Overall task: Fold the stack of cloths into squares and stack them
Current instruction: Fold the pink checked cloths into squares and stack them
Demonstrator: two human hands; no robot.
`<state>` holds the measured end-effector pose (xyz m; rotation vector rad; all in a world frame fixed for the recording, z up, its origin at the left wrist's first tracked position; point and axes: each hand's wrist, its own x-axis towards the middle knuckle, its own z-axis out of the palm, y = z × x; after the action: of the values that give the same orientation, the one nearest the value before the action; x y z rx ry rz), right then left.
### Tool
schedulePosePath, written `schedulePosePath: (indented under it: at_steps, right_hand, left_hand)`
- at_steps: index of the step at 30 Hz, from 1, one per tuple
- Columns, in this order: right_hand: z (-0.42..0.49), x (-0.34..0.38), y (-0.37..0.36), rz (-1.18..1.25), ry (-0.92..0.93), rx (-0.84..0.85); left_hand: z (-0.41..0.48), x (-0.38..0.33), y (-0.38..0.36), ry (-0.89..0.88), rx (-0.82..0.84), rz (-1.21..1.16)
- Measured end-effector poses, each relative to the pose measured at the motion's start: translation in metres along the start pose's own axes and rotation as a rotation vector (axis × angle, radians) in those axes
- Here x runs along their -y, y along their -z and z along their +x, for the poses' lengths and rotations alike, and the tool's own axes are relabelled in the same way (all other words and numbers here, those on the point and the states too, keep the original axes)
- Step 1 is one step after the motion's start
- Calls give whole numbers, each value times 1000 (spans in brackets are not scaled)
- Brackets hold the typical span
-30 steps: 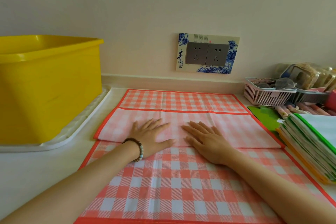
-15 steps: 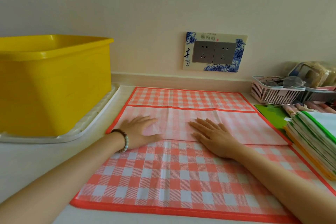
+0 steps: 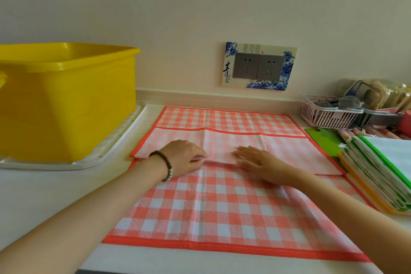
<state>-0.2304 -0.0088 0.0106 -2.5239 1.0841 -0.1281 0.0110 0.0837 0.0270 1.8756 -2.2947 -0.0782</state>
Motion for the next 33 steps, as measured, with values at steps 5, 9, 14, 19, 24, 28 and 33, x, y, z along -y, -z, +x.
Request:
schedulePosePath:
  at_steps: [5, 9, 14, 19, 24, 28, 33]
  right_hand:
    - [-21, -5, 11, -51, 6, 21]
    - [-32, -13, 25, -91, -79, -60]
    - [-45, -13, 57, 2, -9, -39]
    - [-54, 3, 93, 28, -34, 211]
    - [-54, 16, 123, 233, -41, 353]
    - [-34, 9, 126, 65, -11, 121]
    - [7, -19, 100, -114, -31, -150]
  left_hand:
    - [0, 3, 0, 68, -52, -39]
    - [1, 3, 8, 80, -74, -82]
    - [-2, -4, 39, 55, 15, -289]
    - [-4, -9, 72, 61, 175, -389]
    - [-1, -3, 91, 63, 145, -436]
    - [10, -10, 83, 32, -206, -307]
    - [20, -28, 52, -75, -241, -145]
